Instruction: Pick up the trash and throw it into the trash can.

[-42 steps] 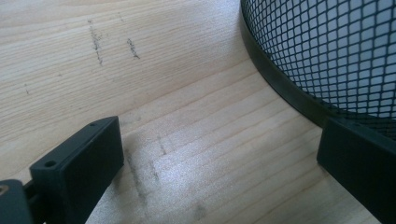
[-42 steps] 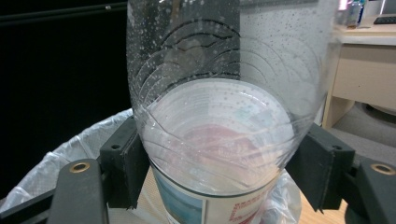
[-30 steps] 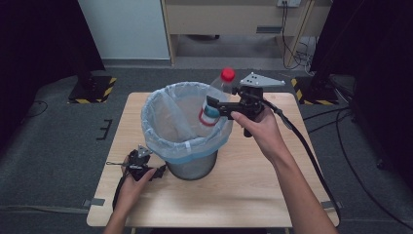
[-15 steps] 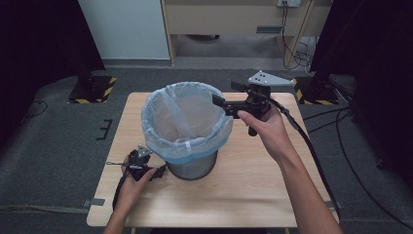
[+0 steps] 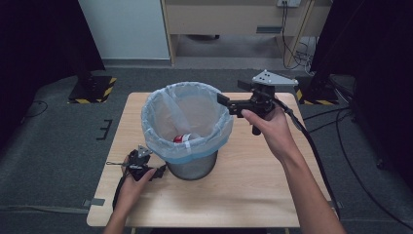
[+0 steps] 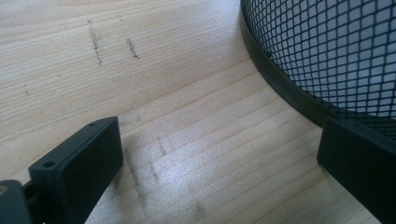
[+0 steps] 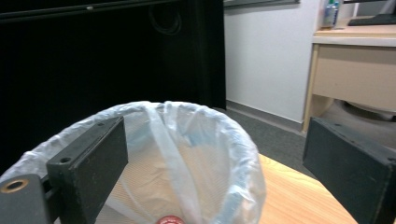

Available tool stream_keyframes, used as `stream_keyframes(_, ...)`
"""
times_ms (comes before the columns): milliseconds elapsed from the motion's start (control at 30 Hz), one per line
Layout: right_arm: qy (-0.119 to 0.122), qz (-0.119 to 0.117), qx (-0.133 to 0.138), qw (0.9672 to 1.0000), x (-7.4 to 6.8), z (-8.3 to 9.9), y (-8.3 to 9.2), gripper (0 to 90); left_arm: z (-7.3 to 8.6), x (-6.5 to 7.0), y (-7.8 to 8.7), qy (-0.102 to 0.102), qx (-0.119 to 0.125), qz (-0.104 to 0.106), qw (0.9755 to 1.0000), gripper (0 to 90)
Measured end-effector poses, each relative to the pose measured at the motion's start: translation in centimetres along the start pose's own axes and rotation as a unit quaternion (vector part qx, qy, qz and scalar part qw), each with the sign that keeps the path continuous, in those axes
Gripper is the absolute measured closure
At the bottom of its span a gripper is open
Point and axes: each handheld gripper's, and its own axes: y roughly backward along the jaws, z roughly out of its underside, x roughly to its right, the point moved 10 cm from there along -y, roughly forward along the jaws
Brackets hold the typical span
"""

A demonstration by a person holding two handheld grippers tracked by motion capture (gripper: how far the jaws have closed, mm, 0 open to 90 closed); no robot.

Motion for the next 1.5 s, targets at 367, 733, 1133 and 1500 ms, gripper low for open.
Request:
stream_keyframes(367, -0.007, 0.076, -0.001, 0.9971, 4.0, 1.6, 1.2, 5.4, 0.0, 0.0, 0.0, 0.0, 0.0, 0.0, 1.0, 0.0)
stream_keyframes(733, -0.013, 0.113, -0.014, 0.9934, 7.1, 4.6, 2.7, 5.7, 0.0, 0.0, 0.0, 0.0, 0.0, 0.0, 1.0, 0.0)
stream_keyframes(1133, -0.025, 0.141, -0.035, 0.989, 9.8, 8.3, 3.7, 5.9, 0.0, 0.0, 0.0, 0.0, 0.0, 0.0, 1.0, 0.0)
stream_keyframes(1500, -0.036, 0.156, -0.056, 0.9855, 11.2, 11.5, 3.8, 6.2, 0.0, 0.0, 0.0, 0.0, 0.0, 0.0, 1.0, 0.0)
